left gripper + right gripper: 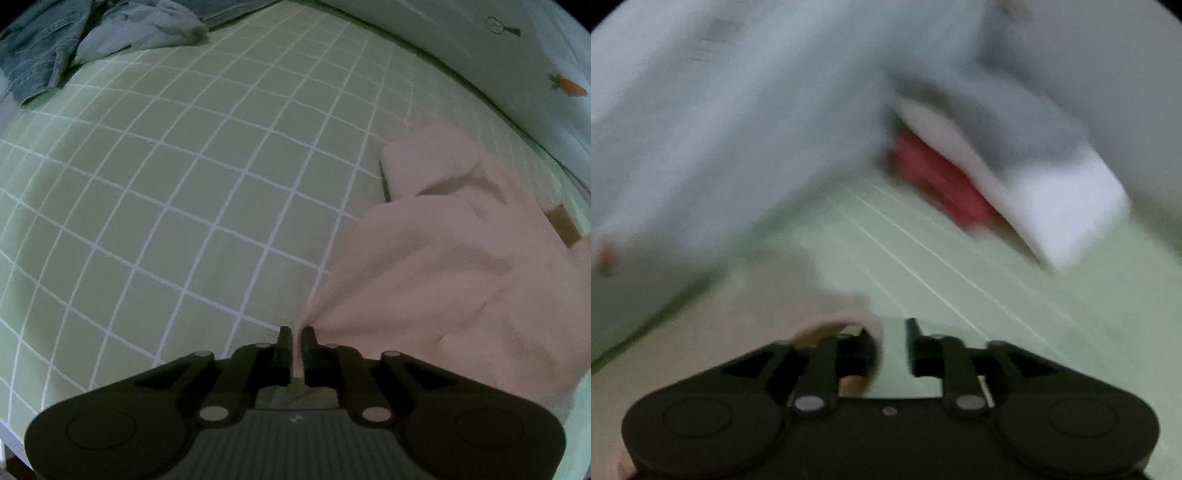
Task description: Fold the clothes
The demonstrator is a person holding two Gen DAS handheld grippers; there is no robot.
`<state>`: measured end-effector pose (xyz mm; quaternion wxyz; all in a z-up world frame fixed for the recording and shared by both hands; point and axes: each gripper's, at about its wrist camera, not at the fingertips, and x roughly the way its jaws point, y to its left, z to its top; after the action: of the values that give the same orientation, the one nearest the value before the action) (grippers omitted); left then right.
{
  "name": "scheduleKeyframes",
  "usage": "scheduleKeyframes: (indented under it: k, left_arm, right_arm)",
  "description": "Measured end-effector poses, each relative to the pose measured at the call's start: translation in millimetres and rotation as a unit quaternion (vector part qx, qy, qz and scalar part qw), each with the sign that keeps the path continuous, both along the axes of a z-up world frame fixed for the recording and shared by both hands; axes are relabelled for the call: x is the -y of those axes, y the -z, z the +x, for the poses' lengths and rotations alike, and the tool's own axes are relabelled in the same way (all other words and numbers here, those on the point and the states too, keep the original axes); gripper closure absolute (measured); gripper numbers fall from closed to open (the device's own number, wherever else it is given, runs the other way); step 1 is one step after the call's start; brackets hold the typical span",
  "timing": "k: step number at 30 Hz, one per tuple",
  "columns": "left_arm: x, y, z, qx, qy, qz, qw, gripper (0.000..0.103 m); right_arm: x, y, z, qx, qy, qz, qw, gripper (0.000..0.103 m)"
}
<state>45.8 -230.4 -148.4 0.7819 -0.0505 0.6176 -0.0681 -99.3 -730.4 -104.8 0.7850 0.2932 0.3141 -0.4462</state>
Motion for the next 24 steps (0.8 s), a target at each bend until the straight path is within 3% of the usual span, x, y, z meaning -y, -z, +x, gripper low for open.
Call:
scheduleKeyframes:
  k: [2, 6, 10, 13, 17, 19, 21, 23, 24]
  left_arm:
    - [2.8, -0.7, 0.0, 0.000, -0.001, 0.005, 1.0000, 0.093]
    - [16.2, -1.2, 7.2, 0.004, 0.010, 0.020, 0.9997, 0.090]
    - [22.6, -0.8, 11.9, 0.003, 0.025, 0.028, 0.9993, 0.084]
    - [22.7, 0.6, 15.1, 0.000, 0.030, 0.027, 0.9992, 0.073]
    - [18.5, -0.7, 16.6, -0.004, 0.040, 0.018, 0.9990, 0.071]
    - [16.9, -3.0, 15.5, 0.002, 0.048, 0.015, 0.9987, 0.071]
    - [14.7, -4.8, 11.8, 0.004, 0.059, 0.010, 0.9982, 0.078]
    - [14.5, -3.3, 11.0, 0.002, 0.071, 0.004, 0.9975, 0.094]
    - [14.9, -3.0, 10.1, 0.004, 0.074, 0.001, 0.9972, 0.096]
  right_arm:
    - [-0.8, 11.9, -14.9, -0.018, 0.000, 0.024, 1.000, 0.052]
    - [-31.0, 11.6, -29.1, -0.021, -0.022, 0.023, 0.999, 0.043]
    - [-70.5, -0.8, -35.7, 0.028, -0.036, 0.023, 0.999, 0.026]
    - [-99.2, -4.1, -13.6, 0.037, -0.122, 0.008, 0.992, 0.020]
    - [-138.5, 12.4, 26.9, 0.023, -0.279, 0.028, 0.960, 0.020]
    - [-153.6, 26.6, 45.1, 0.000, -0.331, 0.042, 0.943, 0.022]
    - [-160.8, 37.5, 53.6, -0.026, -0.346, 0.049, 0.936, 0.034]
    - [-161.1, 42.7, 52.3, -0.023, -0.363, 0.068, 0.929, 0.082]
    - [-159.6, 42.0, 48.3, -0.010, -0.367, 0.076, 0.927, 0.087]
